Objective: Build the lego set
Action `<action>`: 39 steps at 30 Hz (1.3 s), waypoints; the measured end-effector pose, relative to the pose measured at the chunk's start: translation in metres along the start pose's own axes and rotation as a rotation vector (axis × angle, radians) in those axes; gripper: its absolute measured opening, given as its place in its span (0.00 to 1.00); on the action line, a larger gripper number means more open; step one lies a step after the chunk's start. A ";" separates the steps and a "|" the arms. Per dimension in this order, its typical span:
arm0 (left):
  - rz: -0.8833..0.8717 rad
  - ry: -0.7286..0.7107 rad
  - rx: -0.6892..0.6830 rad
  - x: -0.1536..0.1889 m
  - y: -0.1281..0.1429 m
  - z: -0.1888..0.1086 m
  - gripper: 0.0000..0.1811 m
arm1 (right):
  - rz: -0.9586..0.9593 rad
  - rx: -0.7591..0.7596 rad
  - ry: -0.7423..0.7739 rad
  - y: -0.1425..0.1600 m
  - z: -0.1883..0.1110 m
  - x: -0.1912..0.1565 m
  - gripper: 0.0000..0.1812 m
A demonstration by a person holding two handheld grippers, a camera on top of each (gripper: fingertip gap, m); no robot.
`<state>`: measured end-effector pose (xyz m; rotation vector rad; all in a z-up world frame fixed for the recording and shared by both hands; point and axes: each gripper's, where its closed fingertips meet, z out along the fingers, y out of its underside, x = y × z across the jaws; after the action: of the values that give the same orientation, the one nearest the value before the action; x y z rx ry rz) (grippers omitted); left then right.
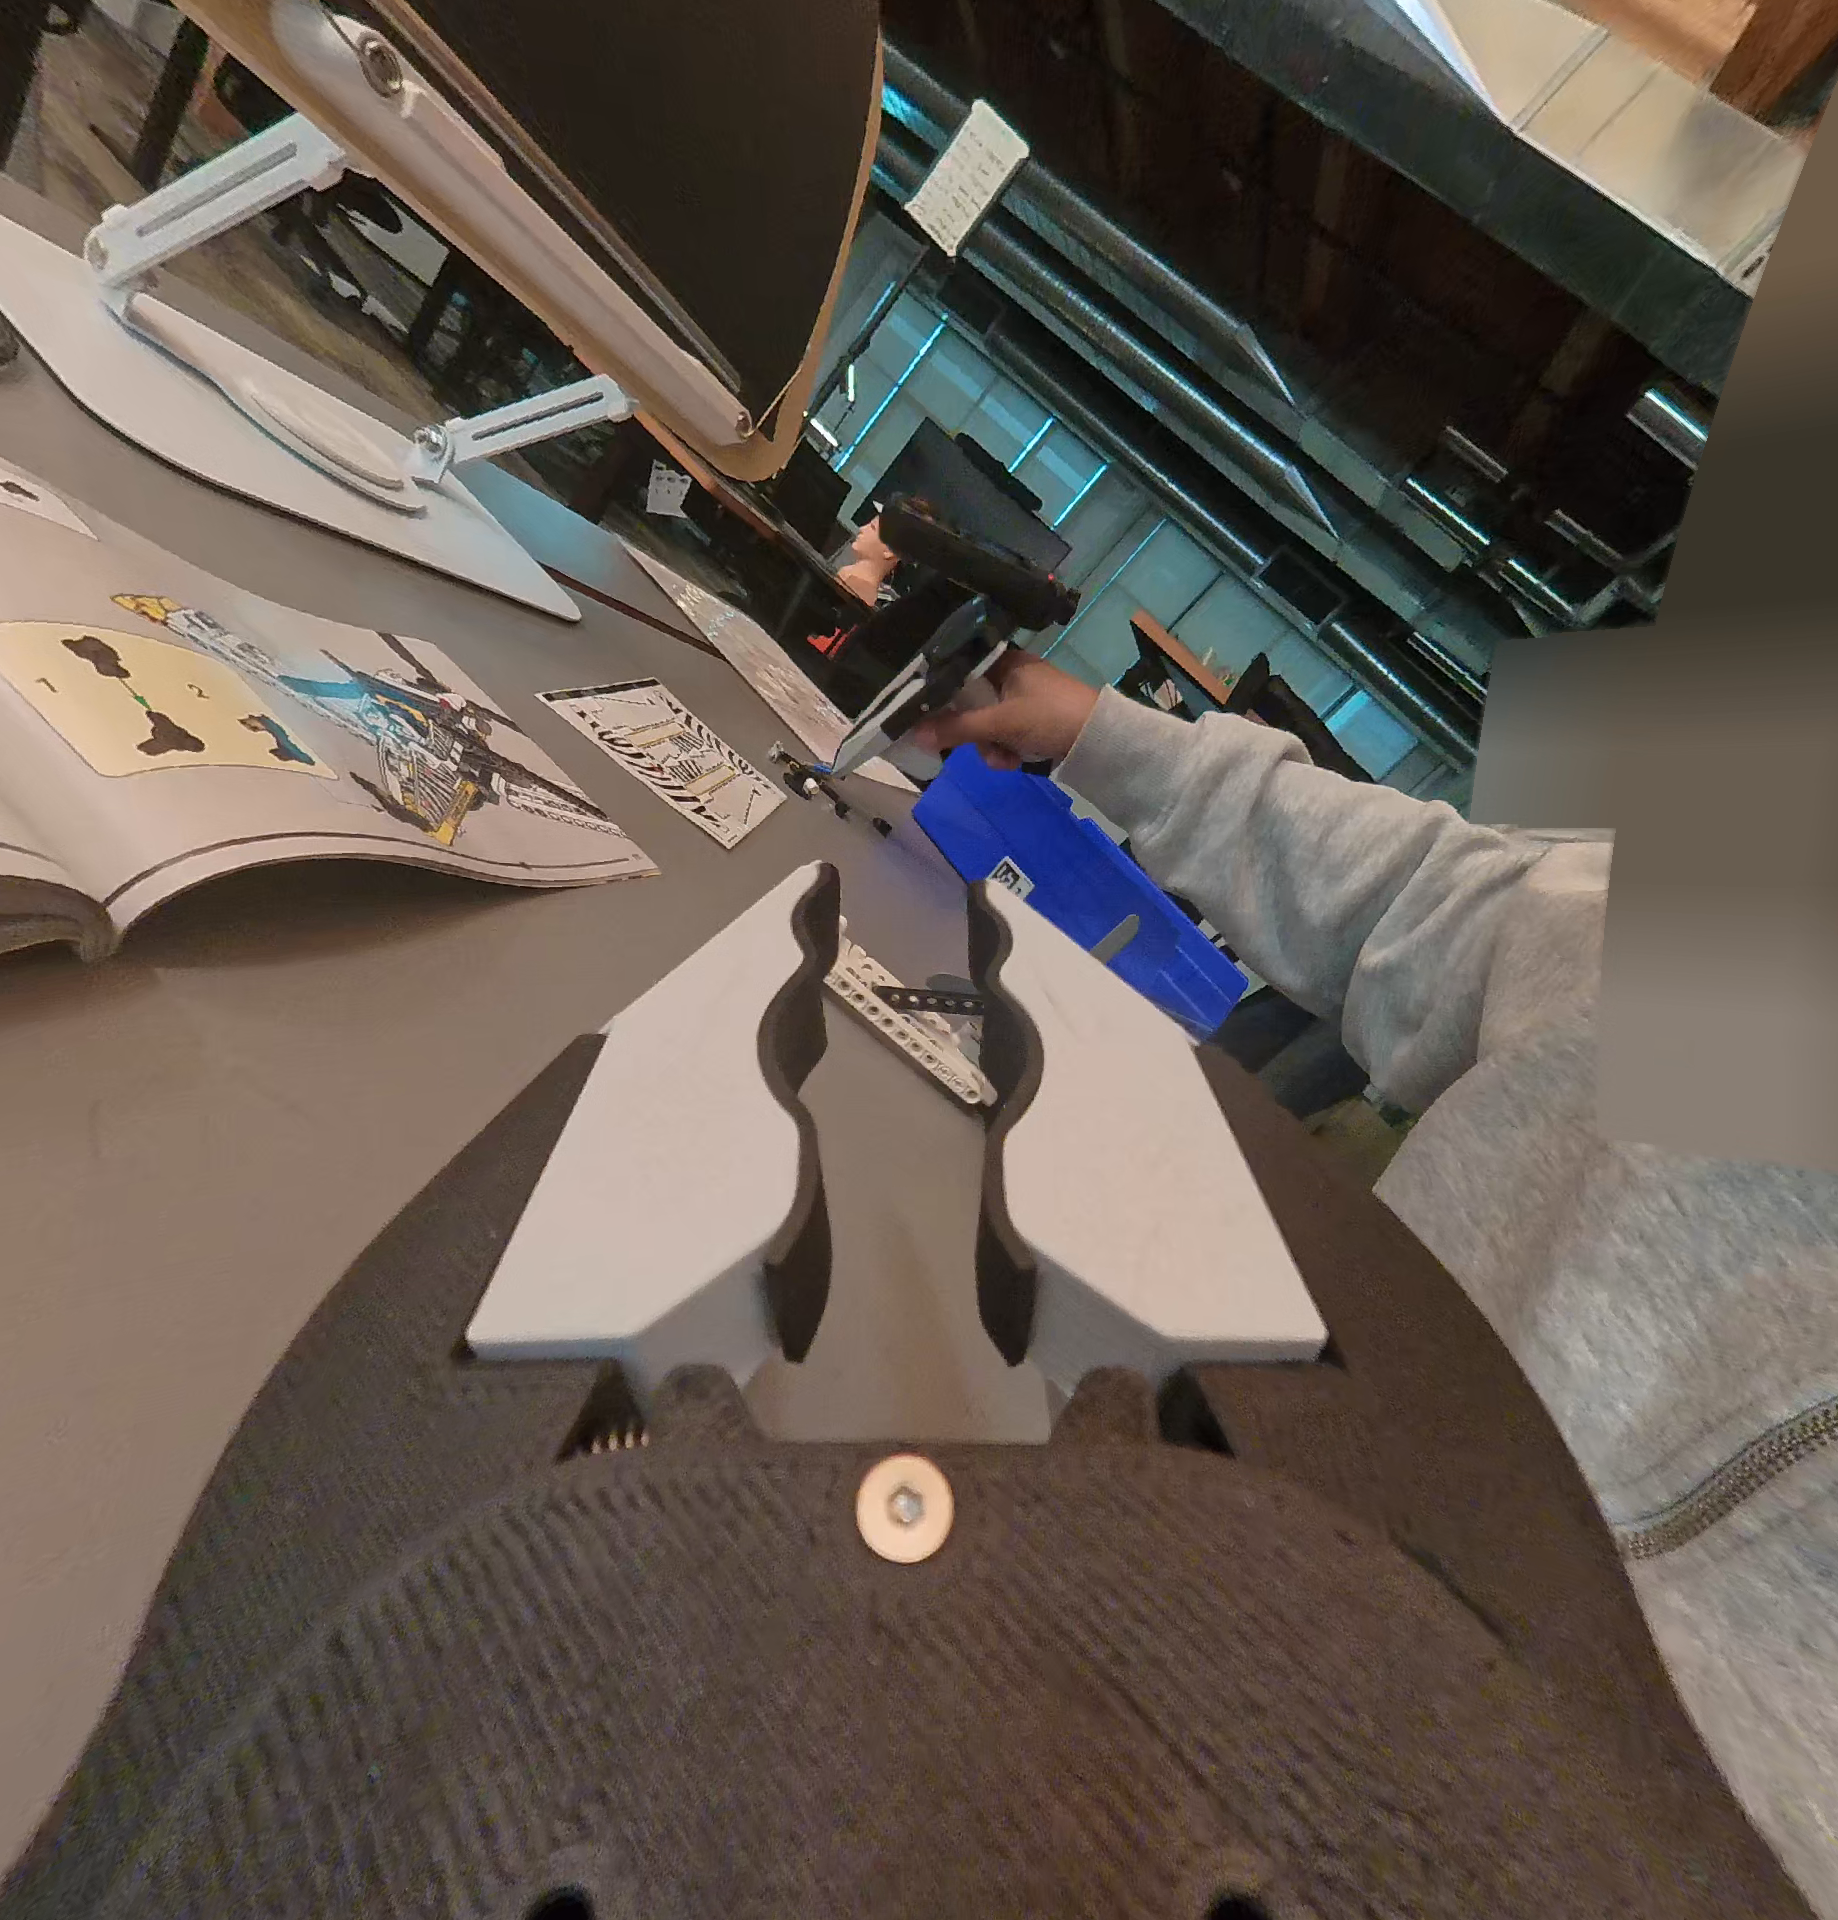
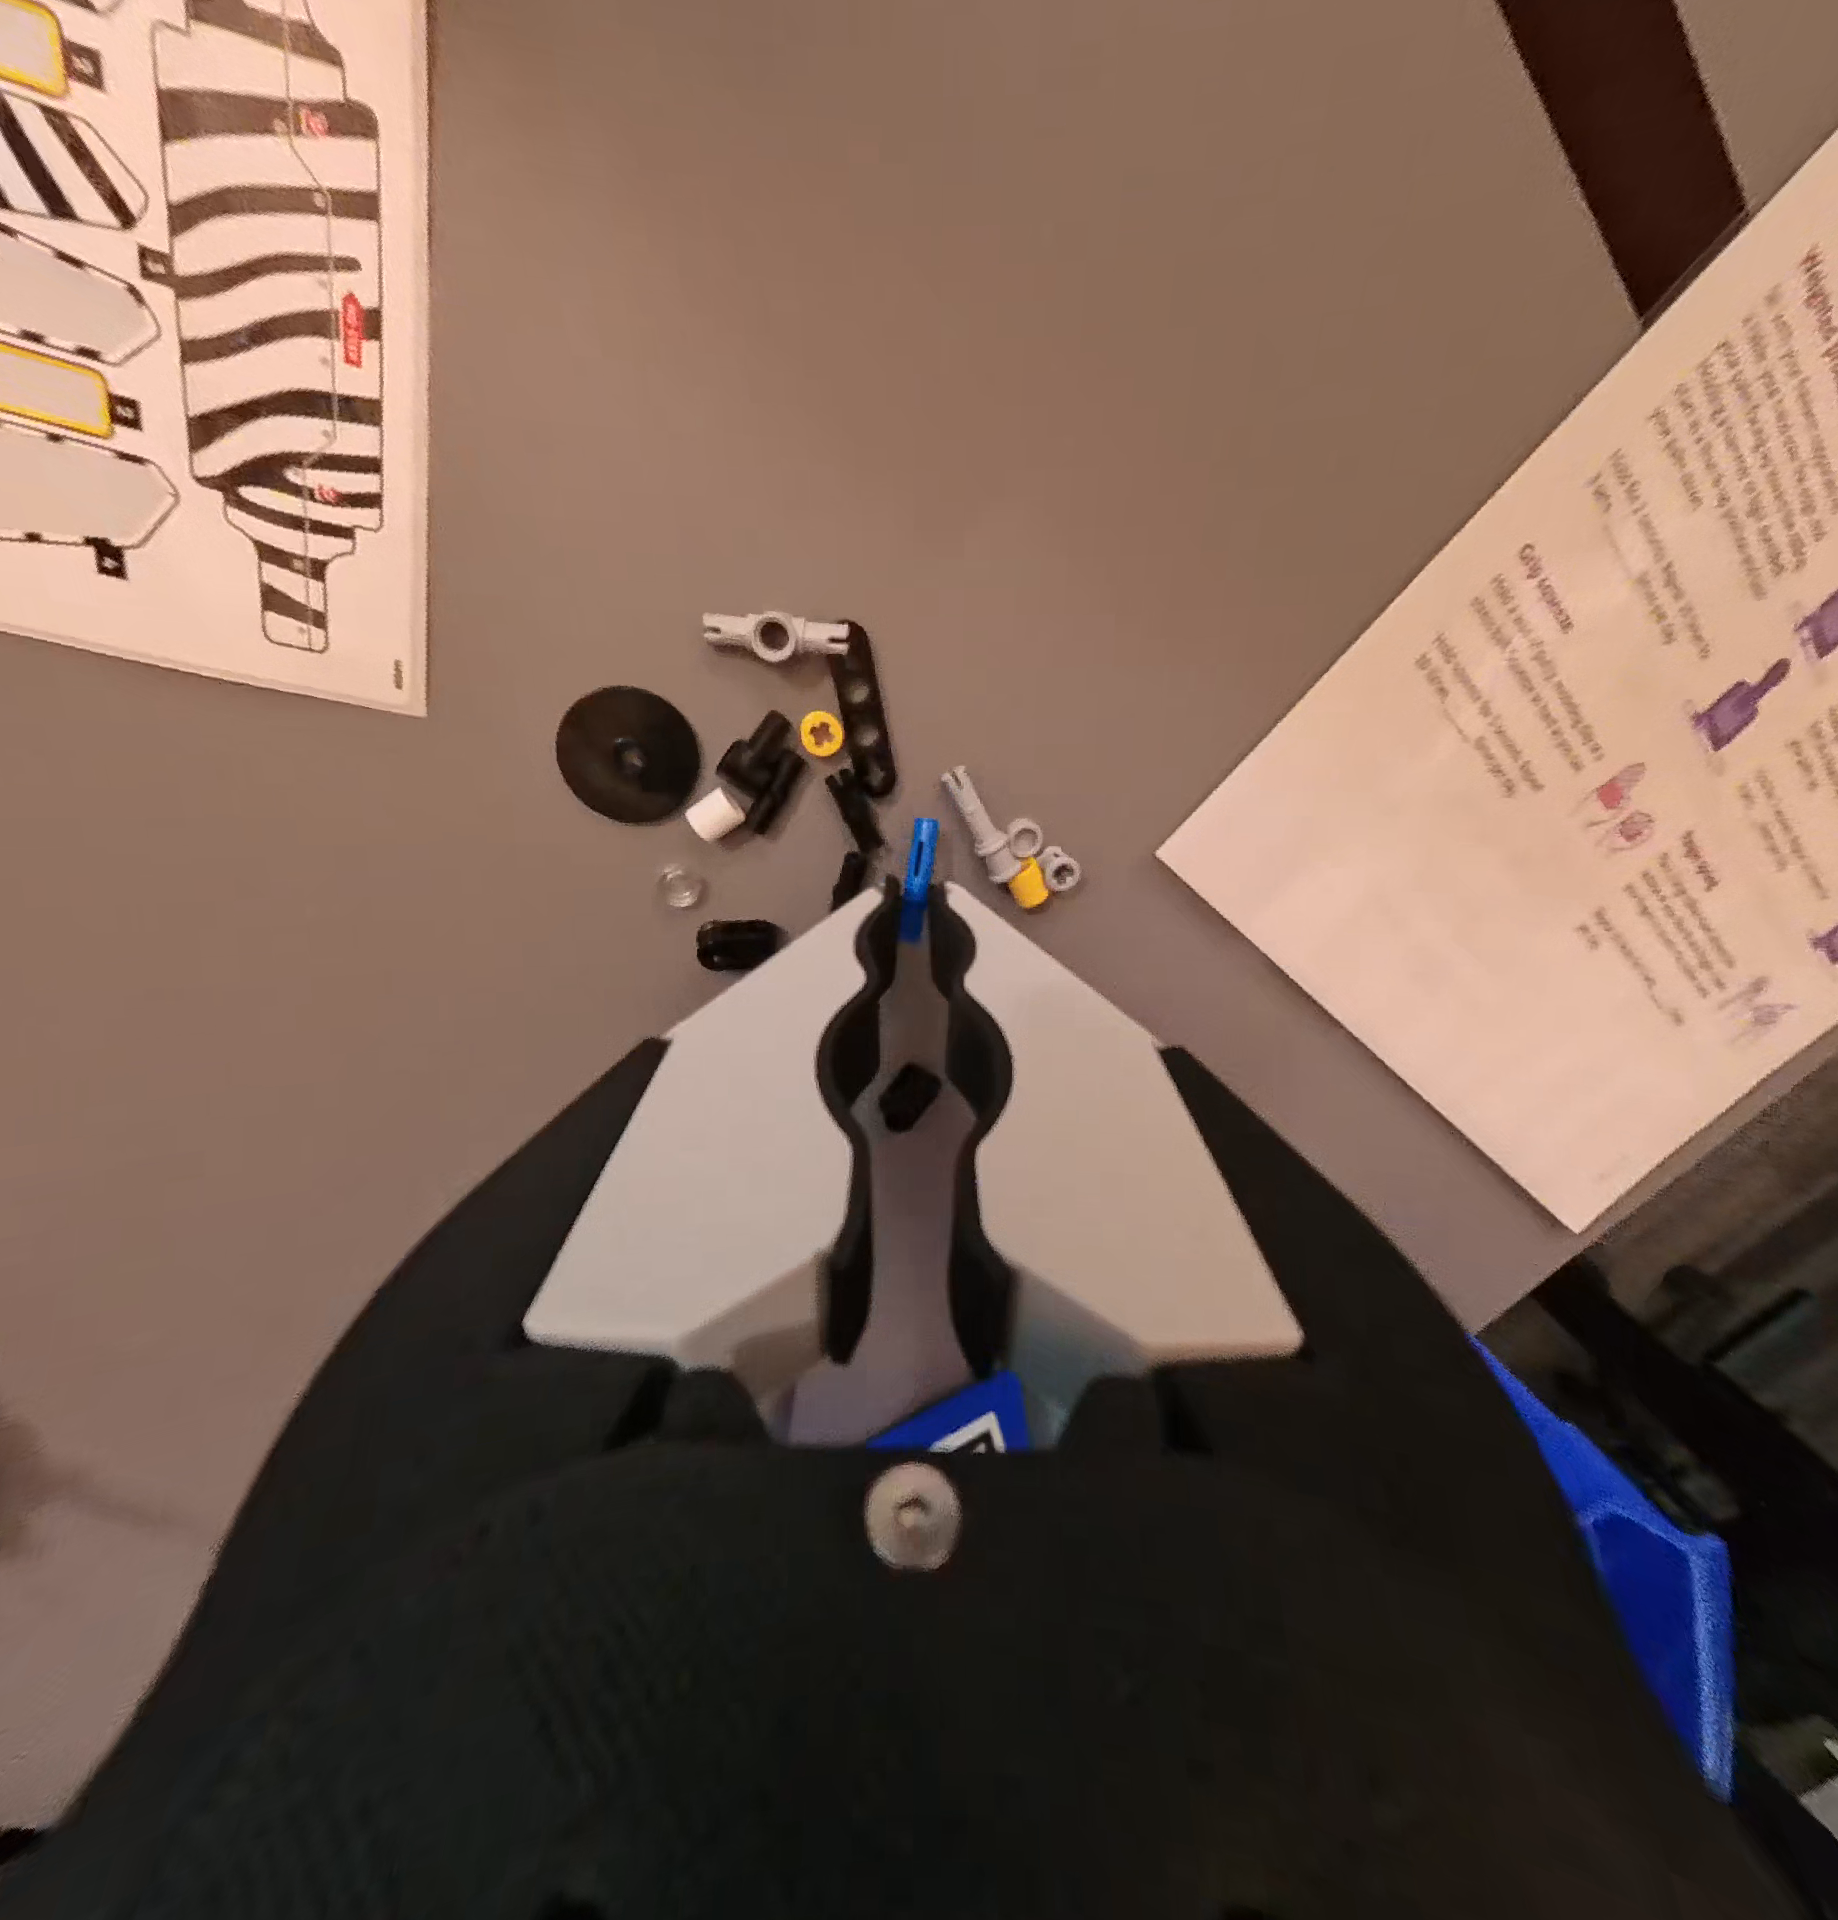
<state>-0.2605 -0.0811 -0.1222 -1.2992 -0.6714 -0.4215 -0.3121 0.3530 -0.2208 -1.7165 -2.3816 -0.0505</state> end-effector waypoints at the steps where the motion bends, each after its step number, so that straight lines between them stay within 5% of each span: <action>1: -0.003 0.003 -0.001 0.000 0.000 0.000 0.12 | -0.002 -0.002 0.000 0.000 0.000 -0.001 0.02; 9: -0.005 0.003 0.005 0.000 0.000 -0.001 0.12 | -0.003 0.133 -0.010 -0.019 -0.038 -0.015 0.05; 14: 0.027 -0.016 -0.008 0.000 0.001 0.000 0.12 | -0.014 0.625 -0.011 -0.032 -0.150 -0.060 0.07; 19: 0.081 -0.040 -0.040 0.002 0.006 0.003 0.12 | 0.075 1.028 0.107 0.038 -0.230 -0.117 0.12; 27: 0.187 -0.083 -0.119 0.004 0.019 0.011 0.12 | 0.260 1.214 0.306 0.140 -0.208 -0.173 0.18; 30: 0.246 -0.111 -0.139 0.004 0.021 0.014 0.11 | 0.318 1.227 0.287 0.161 -0.190 -0.179 0.00; 35: 0.380 -0.184 -0.191 -0.001 0.026 0.024 0.10 | 0.333 1.134 0.662 0.225 -0.202 -0.143 0.00; 39: 0.415 -0.199 -0.231 -0.004 0.031 0.031 0.08 | 0.431 1.191 0.571 0.248 -0.179 -0.141 0.01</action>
<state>-0.2504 -0.0437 -0.1441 -1.6711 -0.5077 -0.0294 -0.0099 0.2747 -0.0944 -1.2591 -1.1228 0.6850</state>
